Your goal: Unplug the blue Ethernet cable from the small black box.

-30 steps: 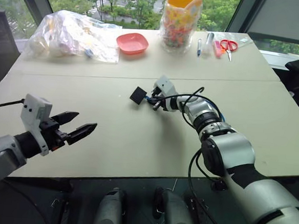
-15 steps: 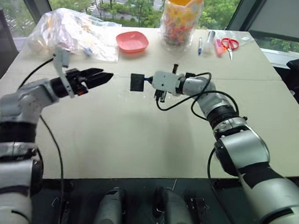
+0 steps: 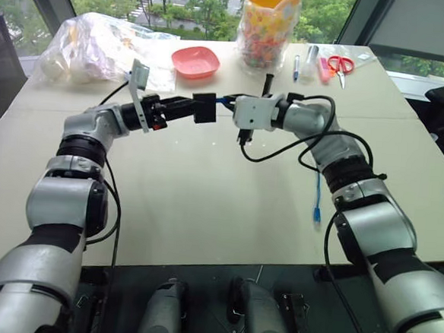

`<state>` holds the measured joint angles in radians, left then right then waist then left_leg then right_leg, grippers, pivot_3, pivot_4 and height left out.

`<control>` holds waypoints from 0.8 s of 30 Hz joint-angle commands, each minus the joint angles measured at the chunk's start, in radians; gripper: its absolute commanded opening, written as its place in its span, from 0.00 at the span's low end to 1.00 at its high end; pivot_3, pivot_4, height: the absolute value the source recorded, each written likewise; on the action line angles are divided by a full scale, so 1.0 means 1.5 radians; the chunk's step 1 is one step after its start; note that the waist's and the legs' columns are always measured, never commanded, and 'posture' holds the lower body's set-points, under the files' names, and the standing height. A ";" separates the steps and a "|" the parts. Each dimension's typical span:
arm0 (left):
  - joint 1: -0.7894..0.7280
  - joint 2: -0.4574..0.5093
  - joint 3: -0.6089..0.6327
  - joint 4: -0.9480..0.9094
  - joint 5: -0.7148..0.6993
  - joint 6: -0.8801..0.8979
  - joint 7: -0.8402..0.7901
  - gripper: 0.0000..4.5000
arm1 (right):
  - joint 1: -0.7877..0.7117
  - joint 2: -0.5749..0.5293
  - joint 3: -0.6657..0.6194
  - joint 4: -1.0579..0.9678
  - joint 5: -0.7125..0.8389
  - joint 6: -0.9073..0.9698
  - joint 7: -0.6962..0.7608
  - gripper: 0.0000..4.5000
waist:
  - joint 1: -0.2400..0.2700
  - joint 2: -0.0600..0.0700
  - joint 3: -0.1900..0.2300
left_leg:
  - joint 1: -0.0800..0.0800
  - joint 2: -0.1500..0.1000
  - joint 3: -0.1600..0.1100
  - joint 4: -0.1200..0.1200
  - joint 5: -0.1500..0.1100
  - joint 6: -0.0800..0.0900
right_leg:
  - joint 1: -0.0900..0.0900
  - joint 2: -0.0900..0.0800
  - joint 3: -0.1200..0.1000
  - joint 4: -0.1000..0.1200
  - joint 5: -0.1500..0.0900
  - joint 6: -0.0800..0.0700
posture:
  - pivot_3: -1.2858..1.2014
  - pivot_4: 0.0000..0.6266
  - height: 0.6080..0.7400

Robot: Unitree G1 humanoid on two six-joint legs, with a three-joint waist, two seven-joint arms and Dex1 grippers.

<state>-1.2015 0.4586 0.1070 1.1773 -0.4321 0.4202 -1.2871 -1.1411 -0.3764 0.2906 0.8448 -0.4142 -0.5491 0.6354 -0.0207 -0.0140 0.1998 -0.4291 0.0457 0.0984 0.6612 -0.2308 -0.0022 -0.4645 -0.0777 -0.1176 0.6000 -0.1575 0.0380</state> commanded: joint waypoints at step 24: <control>0.000 0.018 0.157 -0.068 -0.086 0.193 -0.103 0.10 | 0.313 0.099 -0.316 -0.659 0.755 0.879 0.020 0.84 | 0.002 0.000 0.000 | 0.000 0.002 -0.005 0.002 0.000 0.000 | 0.000 -0.001 0.000 0.003 0.001 -0.002 | 0.52 0.24 1.00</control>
<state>-1.1904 0.4696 0.3025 1.1400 -0.4968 0.6434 -1.4034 -0.6685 -0.2592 -0.1288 -0.0622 0.5806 0.6631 0.7296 -0.0182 -0.0145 0.1995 -0.4281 0.0481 0.0911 0.6642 -0.2310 -0.0019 -0.4638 -0.0785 -0.1176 0.6047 -0.1556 0.0345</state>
